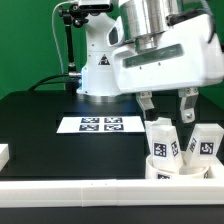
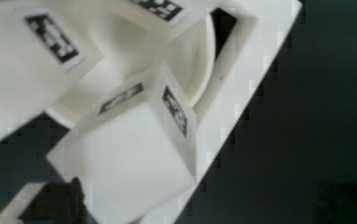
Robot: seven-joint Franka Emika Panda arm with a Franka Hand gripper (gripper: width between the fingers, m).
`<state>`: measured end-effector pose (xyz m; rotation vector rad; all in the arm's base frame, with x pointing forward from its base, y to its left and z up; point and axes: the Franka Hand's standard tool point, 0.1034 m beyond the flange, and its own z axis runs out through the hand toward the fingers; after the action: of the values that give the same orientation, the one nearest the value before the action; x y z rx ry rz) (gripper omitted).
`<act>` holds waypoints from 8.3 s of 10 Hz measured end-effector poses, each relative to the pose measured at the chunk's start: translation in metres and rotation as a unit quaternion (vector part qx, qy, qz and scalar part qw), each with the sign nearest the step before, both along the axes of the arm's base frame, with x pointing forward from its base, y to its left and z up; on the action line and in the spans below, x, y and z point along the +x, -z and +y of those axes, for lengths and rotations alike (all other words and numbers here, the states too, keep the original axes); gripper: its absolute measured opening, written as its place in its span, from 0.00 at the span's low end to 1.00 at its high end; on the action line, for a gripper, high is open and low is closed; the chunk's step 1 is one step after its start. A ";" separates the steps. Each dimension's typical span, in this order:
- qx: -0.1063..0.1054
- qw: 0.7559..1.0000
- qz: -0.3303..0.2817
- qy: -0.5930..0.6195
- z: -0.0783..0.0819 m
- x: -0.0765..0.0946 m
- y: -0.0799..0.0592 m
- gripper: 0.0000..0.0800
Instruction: Assemble stool
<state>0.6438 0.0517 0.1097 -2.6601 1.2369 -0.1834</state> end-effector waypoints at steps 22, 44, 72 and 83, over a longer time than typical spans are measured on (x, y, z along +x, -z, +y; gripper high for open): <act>-0.141 0.765 -0.020 -0.628 0.004 -0.017 0.031 0.81; -0.052 0.997 0.026 -0.053 0.003 -0.008 0.027 0.42; 0.047 0.963 0.048 0.262 0.015 -0.004 0.022 0.81; -0.077 0.957 -0.021 -0.280 0.020 0.002 0.018 0.81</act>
Offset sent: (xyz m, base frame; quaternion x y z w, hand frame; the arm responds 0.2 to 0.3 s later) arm 0.0000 0.0000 0.0000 0.0000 0.0000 -0.1938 0.9810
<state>0.6455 0.0717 0.0919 -2.9932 0.4314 -0.2511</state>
